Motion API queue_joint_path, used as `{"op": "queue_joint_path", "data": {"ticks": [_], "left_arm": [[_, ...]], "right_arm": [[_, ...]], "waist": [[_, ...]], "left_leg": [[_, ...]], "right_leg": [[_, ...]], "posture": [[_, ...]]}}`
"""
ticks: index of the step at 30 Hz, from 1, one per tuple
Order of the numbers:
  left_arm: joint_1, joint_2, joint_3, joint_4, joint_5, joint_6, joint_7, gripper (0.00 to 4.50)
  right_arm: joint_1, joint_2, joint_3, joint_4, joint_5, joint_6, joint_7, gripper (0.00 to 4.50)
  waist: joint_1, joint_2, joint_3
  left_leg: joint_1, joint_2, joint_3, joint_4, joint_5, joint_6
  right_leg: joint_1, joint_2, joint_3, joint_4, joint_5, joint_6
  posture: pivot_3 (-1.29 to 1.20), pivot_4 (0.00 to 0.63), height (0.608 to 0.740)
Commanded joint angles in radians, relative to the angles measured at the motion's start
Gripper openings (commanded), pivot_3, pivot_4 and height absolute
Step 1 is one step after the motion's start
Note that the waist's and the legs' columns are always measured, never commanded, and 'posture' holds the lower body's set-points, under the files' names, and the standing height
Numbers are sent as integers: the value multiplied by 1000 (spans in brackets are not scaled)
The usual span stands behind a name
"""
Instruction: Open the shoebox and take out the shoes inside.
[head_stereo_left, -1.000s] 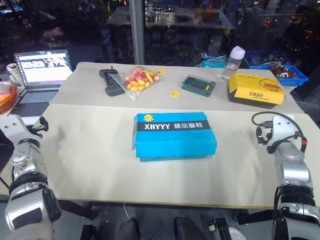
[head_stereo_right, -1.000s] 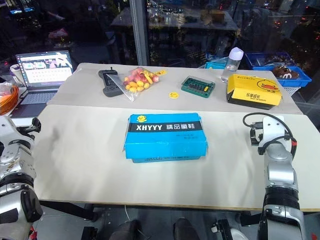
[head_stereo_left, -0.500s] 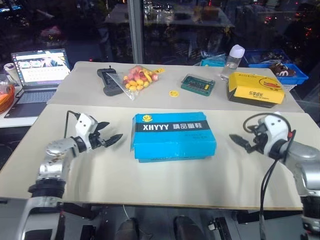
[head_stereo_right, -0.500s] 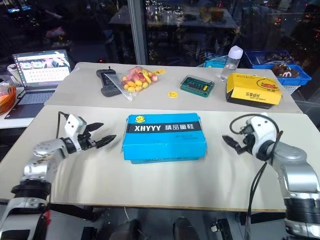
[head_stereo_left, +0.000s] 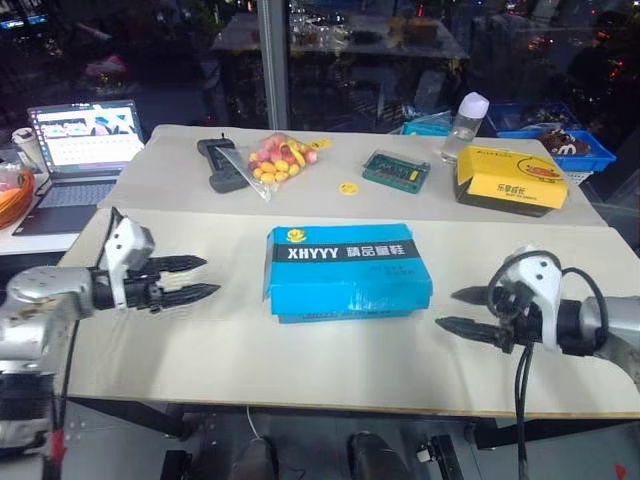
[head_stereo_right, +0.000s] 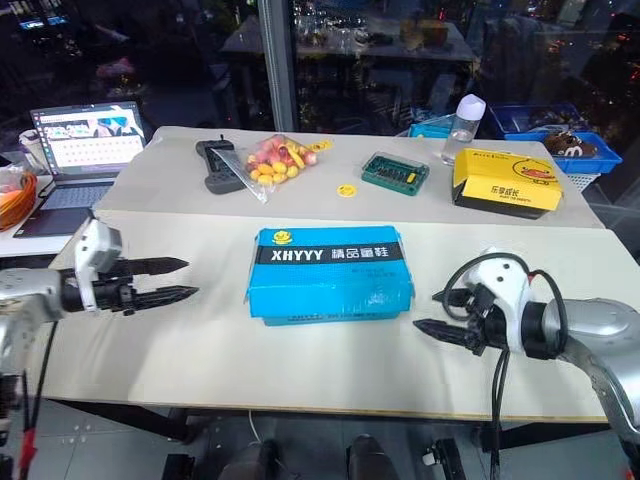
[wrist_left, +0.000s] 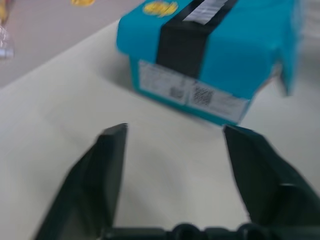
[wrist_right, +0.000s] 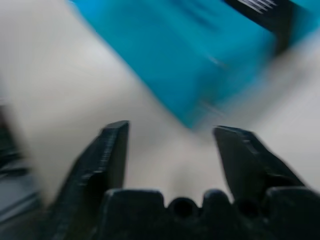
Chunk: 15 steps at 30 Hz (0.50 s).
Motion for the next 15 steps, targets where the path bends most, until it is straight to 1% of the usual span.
{"op": "queue_joint_path", "data": {"ticks": [1, 5, 6, 8, 10, 12, 13, 15], "left_arm": [[27, 23, 32, -109, -64, 62, -9, 1589], [56, 28, 39, -161, -80, 89, -6, 80], [65, 28, 39, -168, -79, 90, -4, 0], [84, 32, 39, -185, -74, 87, -4, 0], [98, 36, 40, -200, -75, 86, -4, 0], [122, 38, 48, -230, -88, 98, 1, 0], [134, 40, 49, -246, -93, 102, 3, 0], [145, 39, 49, -267, -100, 110, 13, 0]], "right_arm": [[-18, -9, -8, -89, 67, 48, -32, 1669], [-44, 30, 96, -136, 73, 72, -105, 265], [-46, 38, 128, -139, 58, 77, -129, 63], [-47, 62, 190, -146, 32, 100, -189, 63], [-45, 79, 227, -154, 22, 116, -229, 63], [-24, 133, 304, -168, -2, 150, -306, 63], [-22, 180, 346, -157, -29, 159, -362, 63], [-39, 302, 369, -102, -68, 203, -495, 63]], "waist": [[1, 0, 0], [1, -5, 2], [1, -5, 2], [1, -6, 2], [0, -6, 2], [0, -7, 2], [0, -7, 2], [-1, -8, 2]], "left_leg": [[0, 0, 0, 0, 0, 0], [0, 0, 0, 1, 0, 0], [0, 0, 0, 1, 0, 0], [0, 0, 0, 1, 0, 0], [0, 0, 0, 1, 0, 0], [-1, 0, 0, 0, 0, 0], [0, 1, 0, 0, 0, 0], [-1, 1, 0, -1, 0, 0]], "right_leg": [[0, 0, 0, 0, 0, 0], [0, 0, 0, -1, 0, 0], [0, -1, 0, -1, 0, 0], [0, -1, 0, -2, 0, -1], [0, -1, 0, -2, 0, -1], [-1, -1, 0, -2, 0, -1], [-1, -1, 0, -2, 0, -1], [-1, -1, -1, -2, -1, -2]], "posture": [[0, 150, 740], [0, 150, 740], [0, 150, 740], [0, 150, 740], [0, 150, 740], [0, 150, 740], [0, 150, 740], [0, 150, 740]]}}
